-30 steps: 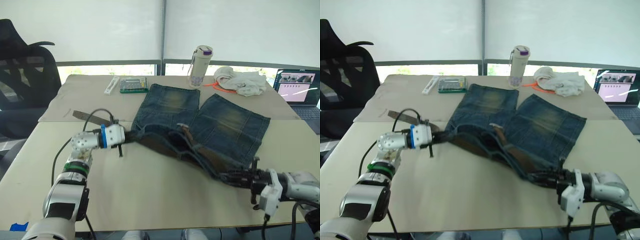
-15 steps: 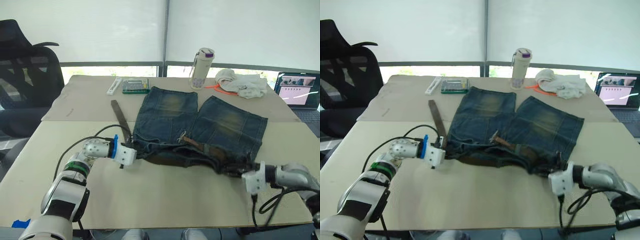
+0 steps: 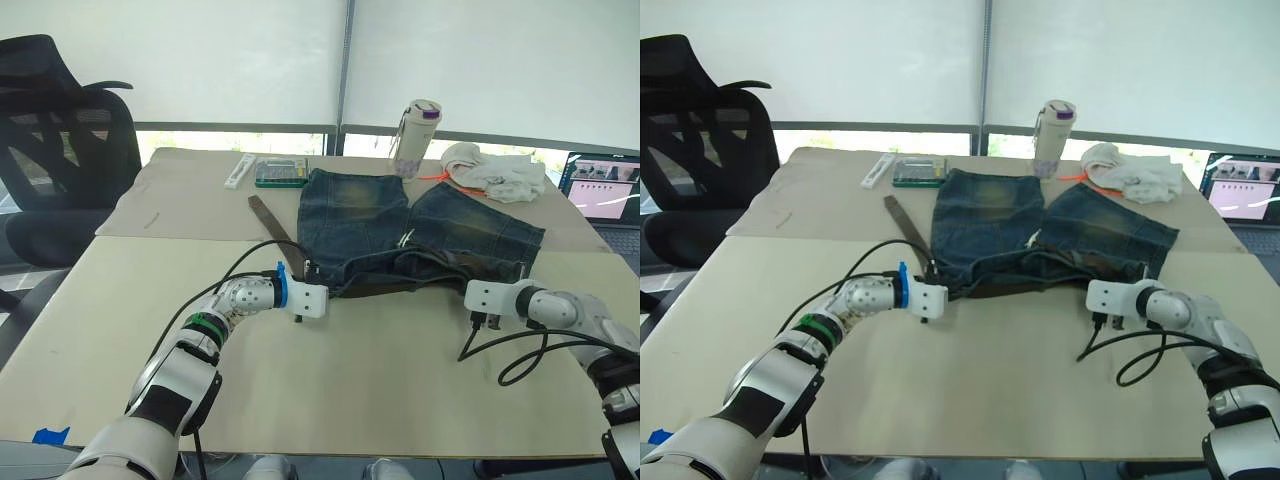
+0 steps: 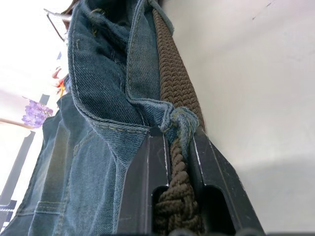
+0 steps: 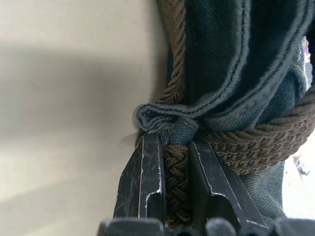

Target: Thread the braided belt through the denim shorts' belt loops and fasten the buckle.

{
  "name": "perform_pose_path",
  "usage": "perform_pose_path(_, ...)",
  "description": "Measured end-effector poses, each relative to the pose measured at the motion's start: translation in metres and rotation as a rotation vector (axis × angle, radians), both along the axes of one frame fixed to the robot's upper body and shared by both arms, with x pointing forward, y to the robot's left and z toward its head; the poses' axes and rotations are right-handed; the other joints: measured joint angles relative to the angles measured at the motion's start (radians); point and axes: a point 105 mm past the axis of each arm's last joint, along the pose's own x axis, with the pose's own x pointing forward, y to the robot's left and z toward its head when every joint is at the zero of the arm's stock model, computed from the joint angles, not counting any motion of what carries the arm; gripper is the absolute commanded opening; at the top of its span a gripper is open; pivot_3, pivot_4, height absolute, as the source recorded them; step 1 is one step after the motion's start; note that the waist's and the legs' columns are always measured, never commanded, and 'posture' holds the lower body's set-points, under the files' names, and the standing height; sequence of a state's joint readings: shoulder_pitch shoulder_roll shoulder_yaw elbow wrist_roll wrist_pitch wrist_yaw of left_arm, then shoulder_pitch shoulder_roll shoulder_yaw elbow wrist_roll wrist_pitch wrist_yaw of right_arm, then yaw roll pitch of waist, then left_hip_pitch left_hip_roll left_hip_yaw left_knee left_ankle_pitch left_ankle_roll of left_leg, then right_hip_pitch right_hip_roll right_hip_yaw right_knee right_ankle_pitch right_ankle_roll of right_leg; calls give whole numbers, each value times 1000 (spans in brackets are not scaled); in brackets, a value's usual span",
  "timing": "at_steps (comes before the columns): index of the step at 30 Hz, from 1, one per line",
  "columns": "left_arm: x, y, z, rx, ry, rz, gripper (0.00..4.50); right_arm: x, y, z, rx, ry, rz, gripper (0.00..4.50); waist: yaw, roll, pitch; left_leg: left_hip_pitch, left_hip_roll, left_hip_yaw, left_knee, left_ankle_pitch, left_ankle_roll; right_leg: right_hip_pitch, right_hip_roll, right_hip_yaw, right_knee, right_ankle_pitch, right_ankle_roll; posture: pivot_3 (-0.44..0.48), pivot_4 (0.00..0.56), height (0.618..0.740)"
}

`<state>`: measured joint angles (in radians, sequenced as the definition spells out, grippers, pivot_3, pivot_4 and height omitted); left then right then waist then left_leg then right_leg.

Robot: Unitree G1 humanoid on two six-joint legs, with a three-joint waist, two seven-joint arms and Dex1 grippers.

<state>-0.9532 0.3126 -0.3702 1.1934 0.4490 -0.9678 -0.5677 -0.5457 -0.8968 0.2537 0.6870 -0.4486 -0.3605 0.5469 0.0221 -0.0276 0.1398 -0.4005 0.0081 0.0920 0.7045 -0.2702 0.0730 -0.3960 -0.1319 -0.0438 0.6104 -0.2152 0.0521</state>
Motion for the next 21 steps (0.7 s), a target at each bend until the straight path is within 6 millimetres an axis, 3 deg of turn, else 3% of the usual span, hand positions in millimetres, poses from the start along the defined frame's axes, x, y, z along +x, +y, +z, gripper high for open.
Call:
perform_pose_path(4,-4,-1,-4,5,18,-17,0,-8,-4,-3,1,-10,-12,254,8,0,0,0,-1,-2,1,0,0,2,-1,-2,0,0,0,0,150,737)
perform_pose_path(6,-5,0,-5,1,39,-27,0,-12,-5,-4,-11,-41,-4,1293,10,-1,-1,0,-1,-2,0,0,-1,1,-1,-2,-1,0,0,0,150,737)
perform_pose_path(8,-6,4,-6,-9,66,-22,0,-17,-15,-4,-41,-54,-24,1920,10,0,-1,0,-1,-2,0,0,-1,1,-1,-2,-1,0,0,0,150,737)
perform_pose_path(10,-6,13,-7,-23,102,-3,983,-25,-29,-5,-51,-49,-63,2562,3,-1,-1,1,0,-1,0,0,-1,1,-1,-2,-1,0,0,0,150,737)
perform_pose_path(14,-7,30,-15,-11,157,33,2275,-38,-45,1,39,-58,-128,3912,-6,-1,-1,1,1,-3,-1,-2,2,2,0,-3,-1,-1,0,0,150,737)
perform_pose_path(16,-2,42,-10,-60,169,84,3023,-57,-49,5,137,-30,-131,4500,-6,-1,-1,0,1,-3,-1,-3,2,1,0,-4,-1,-1,1,0,150,737)
perform_pose_path(20,5,71,0,-163,172,191,4394,-87,-62,3,264,59,-191,4500,-12,-1,-1,-1,2,-3,-2,-4,3,-1,0,-3,-1,-1,0,0,150,737)
perform_pose_path(21,3,77,4,-198,173,199,4458,-95,-66,3,294,93,-210,4500,-12,-1,-1,-1,2,-3,-2,-4,3,-1,0,-3,-1,-1,0,0,150,737)
